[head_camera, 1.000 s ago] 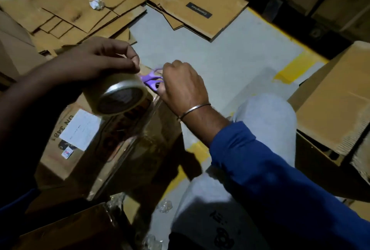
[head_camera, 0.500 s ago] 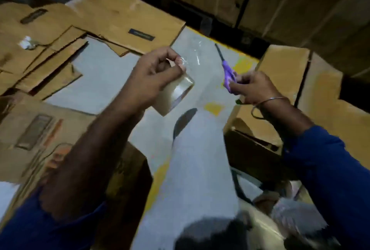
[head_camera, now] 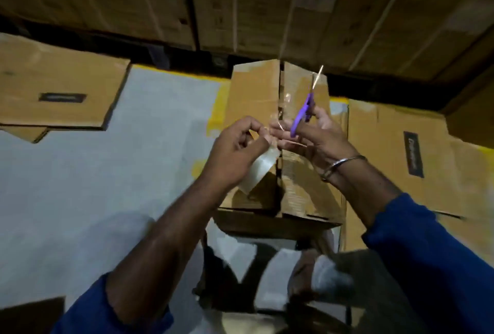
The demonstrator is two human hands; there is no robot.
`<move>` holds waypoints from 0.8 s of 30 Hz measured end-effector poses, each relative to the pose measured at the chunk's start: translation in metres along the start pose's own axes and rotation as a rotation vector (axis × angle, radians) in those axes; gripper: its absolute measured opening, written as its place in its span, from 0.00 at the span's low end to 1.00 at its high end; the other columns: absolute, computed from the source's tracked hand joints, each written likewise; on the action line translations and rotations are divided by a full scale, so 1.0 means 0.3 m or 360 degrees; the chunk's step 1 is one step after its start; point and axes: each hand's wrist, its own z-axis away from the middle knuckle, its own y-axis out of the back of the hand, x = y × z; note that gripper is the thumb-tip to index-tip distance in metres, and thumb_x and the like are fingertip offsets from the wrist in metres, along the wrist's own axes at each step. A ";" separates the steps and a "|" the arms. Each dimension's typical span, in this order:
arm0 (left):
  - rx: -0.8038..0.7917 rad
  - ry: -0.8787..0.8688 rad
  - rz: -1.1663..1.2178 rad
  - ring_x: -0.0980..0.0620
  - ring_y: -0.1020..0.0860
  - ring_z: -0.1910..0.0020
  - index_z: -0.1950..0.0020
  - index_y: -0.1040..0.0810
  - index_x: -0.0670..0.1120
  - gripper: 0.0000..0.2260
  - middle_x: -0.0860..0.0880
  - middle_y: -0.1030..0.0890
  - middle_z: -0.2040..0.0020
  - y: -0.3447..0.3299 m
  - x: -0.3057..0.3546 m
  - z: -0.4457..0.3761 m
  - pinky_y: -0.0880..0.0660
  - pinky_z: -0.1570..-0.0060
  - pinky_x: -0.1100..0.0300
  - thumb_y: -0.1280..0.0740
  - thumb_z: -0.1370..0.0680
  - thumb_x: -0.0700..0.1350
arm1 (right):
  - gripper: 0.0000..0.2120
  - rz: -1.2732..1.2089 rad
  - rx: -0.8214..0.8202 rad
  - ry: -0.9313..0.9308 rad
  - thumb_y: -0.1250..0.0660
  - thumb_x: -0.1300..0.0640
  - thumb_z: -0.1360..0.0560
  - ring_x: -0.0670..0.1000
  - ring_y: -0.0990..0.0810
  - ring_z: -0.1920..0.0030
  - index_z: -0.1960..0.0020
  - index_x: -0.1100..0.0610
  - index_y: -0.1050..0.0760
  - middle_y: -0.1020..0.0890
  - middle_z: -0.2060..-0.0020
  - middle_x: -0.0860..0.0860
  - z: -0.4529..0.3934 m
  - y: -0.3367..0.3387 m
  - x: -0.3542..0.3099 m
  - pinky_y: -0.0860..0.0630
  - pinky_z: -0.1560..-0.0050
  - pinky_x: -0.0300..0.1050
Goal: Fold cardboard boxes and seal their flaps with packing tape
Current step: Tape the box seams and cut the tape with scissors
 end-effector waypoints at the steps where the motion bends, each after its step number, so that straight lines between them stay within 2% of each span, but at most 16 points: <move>1: -0.0037 0.0016 -0.0002 0.54 0.32 0.68 0.52 0.21 0.47 0.05 0.50 0.31 0.69 -0.038 -0.018 -0.020 0.39 0.66 0.58 0.28 0.20 0.47 | 0.22 -0.0005 0.0105 0.0040 0.29 0.66 0.23 0.59 0.13 0.51 0.35 0.55 0.33 0.14 0.48 0.62 -0.021 0.026 0.013 0.16 0.49 0.51; 4: -0.0083 0.0081 -0.0012 0.51 0.32 0.67 0.53 0.21 0.48 0.04 0.48 0.31 0.68 -0.121 -0.079 -0.071 0.39 0.65 0.57 0.29 0.21 0.47 | 0.22 0.0011 0.0355 0.0104 0.27 0.71 0.25 0.55 0.14 0.61 0.36 0.61 0.32 0.15 0.57 0.60 -0.084 0.093 0.038 0.16 0.57 0.48; 7: 0.0016 0.0168 -0.0008 0.51 0.34 0.68 0.53 0.21 0.48 0.04 0.51 0.32 0.69 -0.171 -0.135 -0.108 0.40 0.66 0.57 0.28 0.21 0.46 | 0.24 0.0113 0.0425 0.0169 0.27 0.73 0.26 0.51 0.16 0.66 0.35 0.64 0.32 0.16 0.63 0.56 -0.149 0.143 0.047 0.17 0.62 0.45; 10: 0.0073 0.0225 0.0027 0.50 0.32 0.67 0.53 0.21 0.50 0.06 0.47 0.30 0.67 -0.204 -0.160 -0.134 0.37 0.64 0.55 0.29 0.24 0.51 | 0.28 0.0136 0.0418 0.0163 0.27 0.72 0.26 0.54 0.15 0.63 0.31 0.65 0.33 0.14 0.61 0.58 -0.206 0.172 0.068 0.17 0.61 0.46; 14: 0.0033 0.0337 0.0011 0.50 0.29 0.67 0.50 0.22 0.53 0.09 0.50 0.24 0.66 -0.235 -0.172 -0.146 0.34 0.63 0.54 0.26 0.24 0.55 | 0.25 0.0225 0.0448 0.0307 0.26 0.71 0.27 0.56 0.14 0.61 0.35 0.61 0.32 0.16 0.68 0.52 -0.259 0.199 0.090 0.15 0.53 0.54; 17: -0.0041 0.0408 0.0105 0.52 0.24 0.68 0.45 0.24 0.54 0.13 0.51 0.19 0.65 -0.249 -0.166 -0.139 0.31 0.66 0.60 0.25 0.23 0.55 | 0.24 0.0294 0.0414 0.0399 0.29 0.72 0.25 0.54 0.13 0.60 0.34 0.58 0.34 0.15 0.66 0.54 -0.276 0.209 0.078 0.15 0.50 0.52; 19: -0.0034 0.0428 0.0136 0.51 0.21 0.65 0.43 0.24 0.56 0.13 0.47 0.16 0.60 -0.254 -0.160 -0.135 0.28 0.66 0.57 0.24 0.23 0.54 | 0.24 0.0372 0.0428 0.0413 0.29 0.72 0.24 0.54 0.12 0.59 0.35 0.58 0.34 0.14 0.64 0.55 -0.284 0.213 0.068 0.15 0.51 0.49; 22: -0.0017 0.0518 0.0150 0.53 0.16 0.60 0.37 0.26 0.61 0.21 0.51 0.14 0.57 -0.256 -0.154 -0.137 0.22 0.63 0.57 0.23 0.25 0.56 | 0.23 0.0480 0.0495 0.0383 0.28 0.70 0.25 0.57 0.12 0.56 0.35 0.56 0.33 0.14 0.60 0.59 -0.328 0.221 0.062 0.15 0.51 0.52; 24: -0.0023 0.0582 0.0244 0.50 0.13 0.54 0.33 0.28 0.58 0.24 0.51 0.12 0.53 -0.254 -0.155 -0.143 0.19 0.59 0.54 0.23 0.25 0.55 | 0.22 0.0538 0.0546 0.0327 0.29 0.69 0.25 0.59 0.13 0.54 0.36 0.54 0.32 0.15 0.56 0.62 -0.382 0.226 0.065 0.15 0.49 0.57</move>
